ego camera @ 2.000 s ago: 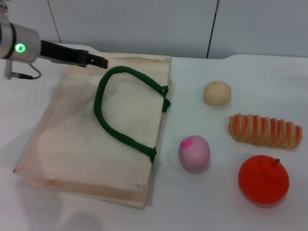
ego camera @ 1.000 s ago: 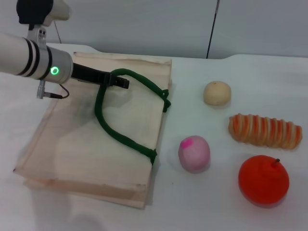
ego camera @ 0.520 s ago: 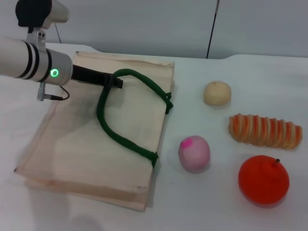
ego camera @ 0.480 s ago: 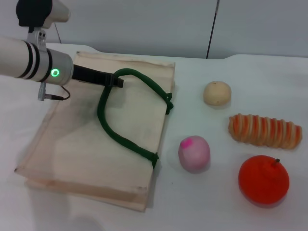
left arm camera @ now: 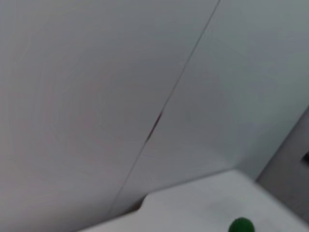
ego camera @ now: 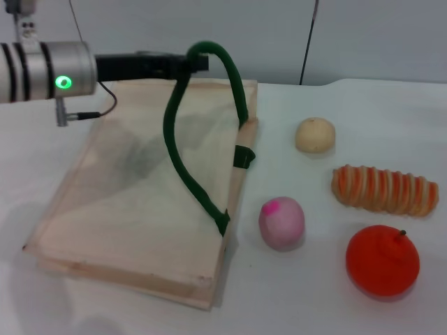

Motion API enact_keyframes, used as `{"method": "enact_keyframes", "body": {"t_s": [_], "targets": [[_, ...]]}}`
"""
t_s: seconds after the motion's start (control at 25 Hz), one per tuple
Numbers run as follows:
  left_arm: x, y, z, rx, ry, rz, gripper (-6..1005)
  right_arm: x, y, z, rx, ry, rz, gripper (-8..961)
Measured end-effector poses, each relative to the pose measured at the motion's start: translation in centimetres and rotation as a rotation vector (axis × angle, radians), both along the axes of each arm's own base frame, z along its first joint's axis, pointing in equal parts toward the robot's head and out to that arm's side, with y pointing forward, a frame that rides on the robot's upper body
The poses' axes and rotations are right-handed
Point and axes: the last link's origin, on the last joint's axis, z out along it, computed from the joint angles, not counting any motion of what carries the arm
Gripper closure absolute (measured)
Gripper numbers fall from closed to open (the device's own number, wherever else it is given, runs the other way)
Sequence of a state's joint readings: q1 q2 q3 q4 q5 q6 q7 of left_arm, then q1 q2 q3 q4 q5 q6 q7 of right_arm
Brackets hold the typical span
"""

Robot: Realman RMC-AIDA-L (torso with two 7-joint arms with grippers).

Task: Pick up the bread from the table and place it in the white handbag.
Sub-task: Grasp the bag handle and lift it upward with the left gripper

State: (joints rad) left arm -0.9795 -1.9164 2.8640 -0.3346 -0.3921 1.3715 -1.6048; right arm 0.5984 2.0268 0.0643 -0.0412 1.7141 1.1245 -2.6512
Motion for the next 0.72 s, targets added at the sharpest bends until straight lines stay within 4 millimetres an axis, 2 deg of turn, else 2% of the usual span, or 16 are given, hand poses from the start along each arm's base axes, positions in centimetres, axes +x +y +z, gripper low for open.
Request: {"method": "enact_keyframes", "body": {"t_s": [0.28,0.4,0.72], "targets": [[0.3,-2.2,3.8,0.021,-0.170,-0.152,889,0.0,0.0,0.0,0.000,0.014,0.002,66],[0.3,-3.1,5.3,0.037,-0.235,-0.199,889,-0.1,-0.1,0.1,-0.003,0.075,0.013,65],[0.5,-3.7,6.1,0.017,-0.278,-0.213,889,-1.4,-0.8,1.3,-0.120,0.190,0.177,65]]}}
